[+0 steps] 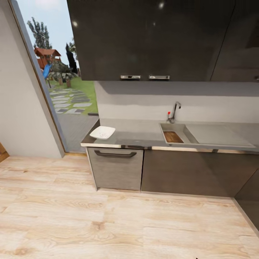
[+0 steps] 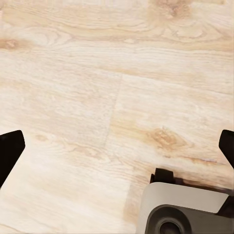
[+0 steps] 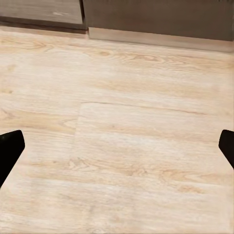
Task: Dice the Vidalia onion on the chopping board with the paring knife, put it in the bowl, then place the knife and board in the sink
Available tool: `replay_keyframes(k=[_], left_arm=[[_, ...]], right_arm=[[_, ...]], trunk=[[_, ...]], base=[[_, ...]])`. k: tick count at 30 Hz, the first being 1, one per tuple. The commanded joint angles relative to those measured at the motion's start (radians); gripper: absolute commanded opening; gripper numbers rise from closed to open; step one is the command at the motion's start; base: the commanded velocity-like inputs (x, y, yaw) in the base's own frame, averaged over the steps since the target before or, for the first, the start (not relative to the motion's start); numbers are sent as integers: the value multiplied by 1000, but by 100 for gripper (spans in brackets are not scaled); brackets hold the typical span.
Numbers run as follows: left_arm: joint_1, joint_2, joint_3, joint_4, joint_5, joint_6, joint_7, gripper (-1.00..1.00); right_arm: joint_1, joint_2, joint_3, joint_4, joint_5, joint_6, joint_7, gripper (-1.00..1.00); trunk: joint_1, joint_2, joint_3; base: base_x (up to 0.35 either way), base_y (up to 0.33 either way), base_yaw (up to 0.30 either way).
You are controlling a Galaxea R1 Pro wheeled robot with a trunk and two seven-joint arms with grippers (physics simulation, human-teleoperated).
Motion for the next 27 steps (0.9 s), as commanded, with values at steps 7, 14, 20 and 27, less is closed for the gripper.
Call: replay_keyframes(k=[7,14,20,27], left_arm=[[-1,0,-8,1,10,-3,2,100],[-1,0,-8,1,10,-3,2,100],[-1,0,-8,1,10,-3,3,100],[-1,0,-8,1,10,-3,3,100]], right_arm=[[-1,-1,7,1,-11,-3,6,100],[-1,-1,7,1,-11,-3,6,100],[-1,-2,7,1,-11,-2,6,100],[-1,-2,7,1,-11,-2,6,100]], trunk=[[1,-2,9],[1,-2,20],[1,-2,22],[1,-2,26]], base=[[0,0,0],[0,0,0],[0,0,-13],[0,0,-194]])
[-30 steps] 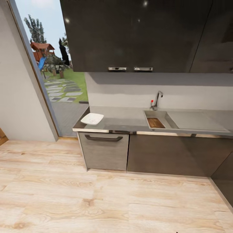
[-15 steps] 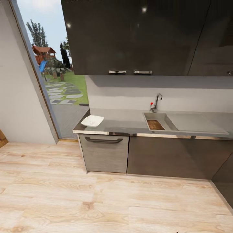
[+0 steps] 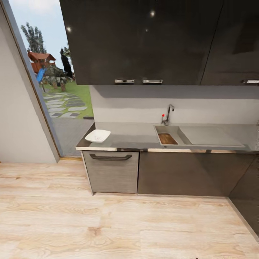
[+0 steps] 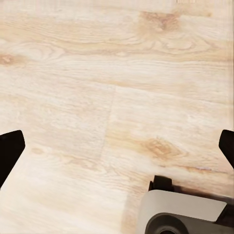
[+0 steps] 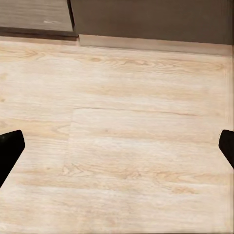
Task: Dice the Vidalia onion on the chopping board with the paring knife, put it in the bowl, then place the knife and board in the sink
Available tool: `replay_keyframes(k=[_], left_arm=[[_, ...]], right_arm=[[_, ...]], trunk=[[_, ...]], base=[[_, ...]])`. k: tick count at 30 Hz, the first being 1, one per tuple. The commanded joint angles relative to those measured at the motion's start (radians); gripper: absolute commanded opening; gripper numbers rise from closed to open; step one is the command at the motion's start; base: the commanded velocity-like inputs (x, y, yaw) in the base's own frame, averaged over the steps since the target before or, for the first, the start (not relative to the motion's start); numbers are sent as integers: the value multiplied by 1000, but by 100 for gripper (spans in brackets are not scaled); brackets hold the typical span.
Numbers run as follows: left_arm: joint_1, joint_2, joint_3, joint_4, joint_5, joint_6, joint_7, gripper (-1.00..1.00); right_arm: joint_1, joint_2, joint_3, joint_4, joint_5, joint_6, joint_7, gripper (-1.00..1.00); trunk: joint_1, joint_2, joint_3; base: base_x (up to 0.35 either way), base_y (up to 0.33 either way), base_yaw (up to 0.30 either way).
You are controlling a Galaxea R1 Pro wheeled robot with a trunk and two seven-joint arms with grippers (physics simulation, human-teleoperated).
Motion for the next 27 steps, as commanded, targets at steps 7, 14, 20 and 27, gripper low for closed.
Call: replay_keyframes(k=[7,14,20,27], left_arm=[[-1,0,-8,0,10,-3,2,100],[-1,-2,-8,10,10,-2,2,100],[-1,-31,-6,156,14,47,9,100],[14,-20,-4,168,17,356,-115,100]], right_arm=[[-1,0,7,1,-11,-2,6,100],[-1,-3,7,1,-11,5,2,100],[4,-15,6,4,-11,319,-12,100],[65,-35,7,5,-12,636,7,100]], trunk=[[1,-2,3],[1,-2,3],[1,-2,3],[1,-2,3]], base=[[0,0,-171],[0,0,-21],[0,0,0],[0,0,0]])
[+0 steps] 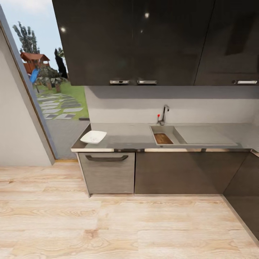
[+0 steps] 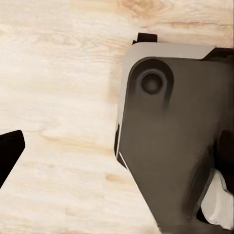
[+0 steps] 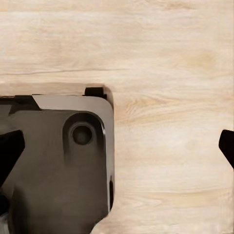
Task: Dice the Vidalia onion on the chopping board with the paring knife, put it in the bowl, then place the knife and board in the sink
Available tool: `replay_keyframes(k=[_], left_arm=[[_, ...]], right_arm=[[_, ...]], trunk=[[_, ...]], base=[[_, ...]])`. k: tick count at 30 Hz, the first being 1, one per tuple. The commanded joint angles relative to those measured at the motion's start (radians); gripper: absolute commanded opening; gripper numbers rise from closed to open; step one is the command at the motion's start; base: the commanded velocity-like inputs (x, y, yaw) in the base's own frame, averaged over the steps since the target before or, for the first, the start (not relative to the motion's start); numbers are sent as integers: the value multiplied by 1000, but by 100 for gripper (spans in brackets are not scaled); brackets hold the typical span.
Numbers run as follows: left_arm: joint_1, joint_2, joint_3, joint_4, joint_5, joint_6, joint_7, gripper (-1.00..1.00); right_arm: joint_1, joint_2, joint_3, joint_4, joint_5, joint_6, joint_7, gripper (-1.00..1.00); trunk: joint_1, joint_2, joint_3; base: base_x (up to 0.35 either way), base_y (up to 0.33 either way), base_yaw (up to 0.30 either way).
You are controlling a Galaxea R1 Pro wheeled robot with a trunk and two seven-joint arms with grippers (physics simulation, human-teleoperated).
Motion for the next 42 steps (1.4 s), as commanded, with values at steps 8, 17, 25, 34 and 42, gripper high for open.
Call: replay_keyframes(k=[8,17,25,34,42], left_arm=[[51,20,-8,2,12,55,-106,100],[56,21,-8,-1,13,54,-109,100],[56,16,-8,-5,12,44,-112,100],[57,18,-9,-6,9,6,-112,100],[58,18,-9,-6,8,-89,-112,100]], right_arm=[[13,0,5,-4,-11,144,-3,100],[13,8,7,-9,-9,144,-8,100],[14,18,6,-11,-13,64,-7,100],[13,41,6,-11,-13,-177,-7,100],[14,45,6,-11,-13,-227,-7,100]], trunk=[[1,-2,-2],[1,-2,-2],[1,-2,-2],[1,-2,-2],[1,-2,-2]], base=[[0,0,0],[0,0,0],[0,0,0],[0,0,0],[0,0,0]])
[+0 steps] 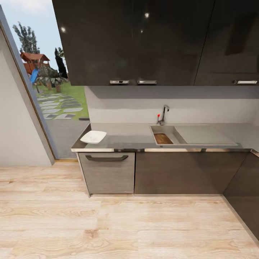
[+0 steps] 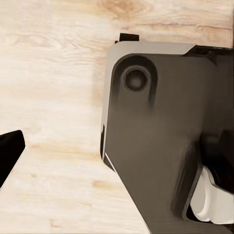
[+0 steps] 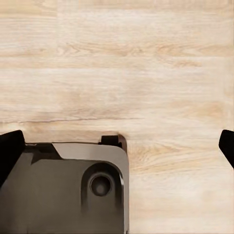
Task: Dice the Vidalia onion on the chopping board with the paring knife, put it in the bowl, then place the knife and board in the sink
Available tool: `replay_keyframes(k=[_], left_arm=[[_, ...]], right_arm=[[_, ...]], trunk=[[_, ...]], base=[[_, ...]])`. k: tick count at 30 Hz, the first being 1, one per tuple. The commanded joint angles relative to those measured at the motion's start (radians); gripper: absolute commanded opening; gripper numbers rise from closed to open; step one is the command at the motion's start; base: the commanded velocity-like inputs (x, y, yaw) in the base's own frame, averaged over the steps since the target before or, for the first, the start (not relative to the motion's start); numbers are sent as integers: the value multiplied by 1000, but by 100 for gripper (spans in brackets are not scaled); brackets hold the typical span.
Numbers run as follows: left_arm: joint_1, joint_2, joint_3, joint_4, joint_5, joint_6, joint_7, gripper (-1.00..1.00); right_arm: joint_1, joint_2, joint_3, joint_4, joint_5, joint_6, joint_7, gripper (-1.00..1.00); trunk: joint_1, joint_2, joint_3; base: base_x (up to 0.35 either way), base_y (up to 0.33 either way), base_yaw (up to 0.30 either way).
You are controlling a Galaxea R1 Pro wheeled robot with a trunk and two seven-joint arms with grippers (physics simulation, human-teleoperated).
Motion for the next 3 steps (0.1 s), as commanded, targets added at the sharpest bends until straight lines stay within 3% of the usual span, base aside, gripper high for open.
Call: replay_keyframes(k=[1,3], left_arm=[[-1,0,-8,2,10,-5,-2,100],[-1,0,-8,2,10,-35,-2,100]], right_arm=[[-1,0,8,1,-10,-4,4,100],[-2,0,8,1,-10,-6,4,100]], trunk=[[1,-2,-2],[1,-2,-2]], base=[[0,0,0],[0,0,0]])
